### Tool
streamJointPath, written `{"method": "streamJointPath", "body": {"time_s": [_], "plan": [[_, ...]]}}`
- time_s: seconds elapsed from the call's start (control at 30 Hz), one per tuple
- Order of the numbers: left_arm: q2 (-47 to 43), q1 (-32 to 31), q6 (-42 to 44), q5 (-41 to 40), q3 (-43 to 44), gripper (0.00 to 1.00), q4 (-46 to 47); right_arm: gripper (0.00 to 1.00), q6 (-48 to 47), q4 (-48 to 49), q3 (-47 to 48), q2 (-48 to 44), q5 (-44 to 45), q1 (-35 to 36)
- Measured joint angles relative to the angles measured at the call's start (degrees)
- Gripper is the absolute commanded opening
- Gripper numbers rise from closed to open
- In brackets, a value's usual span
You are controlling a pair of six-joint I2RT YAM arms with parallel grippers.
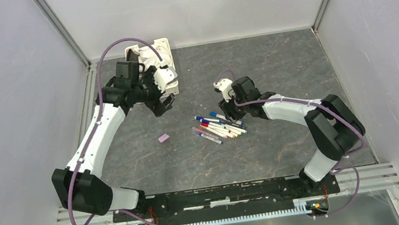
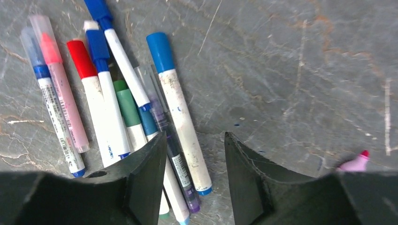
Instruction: Open the pen caps
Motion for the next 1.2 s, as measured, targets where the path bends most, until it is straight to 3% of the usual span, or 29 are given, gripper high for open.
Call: {"method": "streamJointPath", "body": {"time_s": [0.47, 0.8, 1.0, 1.2], "plan": [[-0.1, 0.0, -1.4, 1.5, 0.0, 1.0, -6.3, 0.29, -0.8, 0.0, 0.0, 5.9, 0.3, 0.7], [-0.1, 0.0, 0.5, 6.2, -2.1, 1.0, -8.9, 0.0, -1.4, -1.0, 1.3, 6.3, 1.7, 0.7], [-0.3, 0.0, 5.6, 10.1, -5.0, 1.0, -10.1, 0.0, -0.9, -6.3, 8.6, 5.6, -2.2, 0.7], [-1.3, 0.0, 11.5, 11.6, -6.3, 1.0, -9.9, 0.0, 1.1, -10.4, 17.3, 3.4, -15.4, 0.7]]}}
